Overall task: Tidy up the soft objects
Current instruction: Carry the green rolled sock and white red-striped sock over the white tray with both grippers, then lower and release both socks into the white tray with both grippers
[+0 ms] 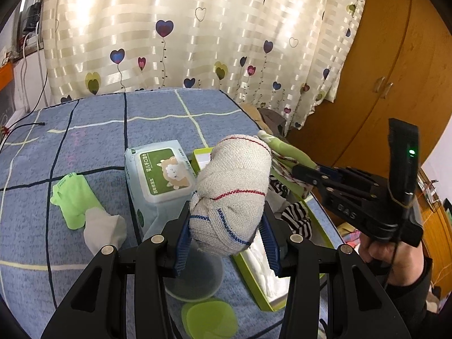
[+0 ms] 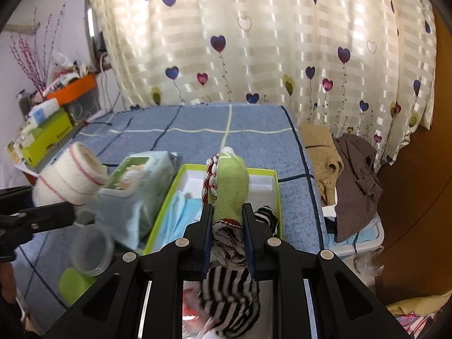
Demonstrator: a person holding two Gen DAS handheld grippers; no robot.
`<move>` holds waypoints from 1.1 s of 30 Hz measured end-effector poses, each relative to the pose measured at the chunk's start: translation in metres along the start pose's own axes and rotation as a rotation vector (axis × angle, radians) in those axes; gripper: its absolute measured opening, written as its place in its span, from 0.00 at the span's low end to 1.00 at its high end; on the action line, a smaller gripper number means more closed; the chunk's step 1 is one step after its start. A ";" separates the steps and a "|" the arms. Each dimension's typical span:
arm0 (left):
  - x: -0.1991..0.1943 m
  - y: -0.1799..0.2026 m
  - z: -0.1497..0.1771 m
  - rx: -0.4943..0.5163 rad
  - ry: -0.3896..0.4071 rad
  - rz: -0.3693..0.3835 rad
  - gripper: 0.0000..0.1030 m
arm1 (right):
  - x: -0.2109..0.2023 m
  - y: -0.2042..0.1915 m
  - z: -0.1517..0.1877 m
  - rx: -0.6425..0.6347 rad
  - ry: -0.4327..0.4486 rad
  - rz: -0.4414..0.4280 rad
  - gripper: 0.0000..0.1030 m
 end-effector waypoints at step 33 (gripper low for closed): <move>0.089 0.025 -0.033 0.052 -0.170 -0.091 0.44 | -0.005 0.023 0.014 0.073 0.020 -0.038 0.43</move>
Point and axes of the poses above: each gripper's, at about its wrist camera, not at the fingertips, and x roughly the way its jaws point, y to its right, z to its underside, the point moved 3 cm from there along x, roughly the way its jaws point, and after that the axes turned 7 degrees about -x, right-handed, at the moved point
